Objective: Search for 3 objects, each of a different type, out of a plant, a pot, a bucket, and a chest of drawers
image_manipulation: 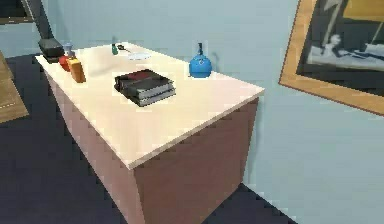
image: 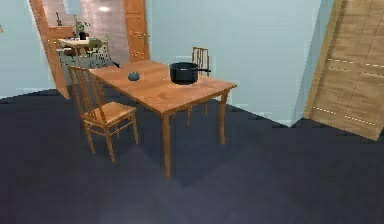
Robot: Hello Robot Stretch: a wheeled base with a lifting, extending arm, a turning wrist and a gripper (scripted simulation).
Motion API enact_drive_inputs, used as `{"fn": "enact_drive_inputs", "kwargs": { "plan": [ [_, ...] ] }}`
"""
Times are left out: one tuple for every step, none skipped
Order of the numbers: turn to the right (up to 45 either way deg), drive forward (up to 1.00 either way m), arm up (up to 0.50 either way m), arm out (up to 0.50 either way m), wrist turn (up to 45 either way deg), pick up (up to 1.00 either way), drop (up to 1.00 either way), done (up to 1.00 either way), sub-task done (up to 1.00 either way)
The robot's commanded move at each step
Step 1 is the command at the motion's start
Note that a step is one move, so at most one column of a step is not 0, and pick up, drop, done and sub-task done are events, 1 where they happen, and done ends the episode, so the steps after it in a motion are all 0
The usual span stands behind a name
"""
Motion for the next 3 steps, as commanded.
{"fn": "enact_drive_inputs", "kwargs": {
  "plan": [
    [0.0, 0.45, 0.00, 0.00, 0.0, 0.00, 0.00, 0.00, 0.00],
    [45.0, 0.00, 0.00, 0.00, 0.0, 0.00, 0.00, 0.00, 0.00],
    [3.0, 0.00, 0.00, 0.00, 0.0, 0.00, 0.00, 0.00, 0.00]
  ]
}}
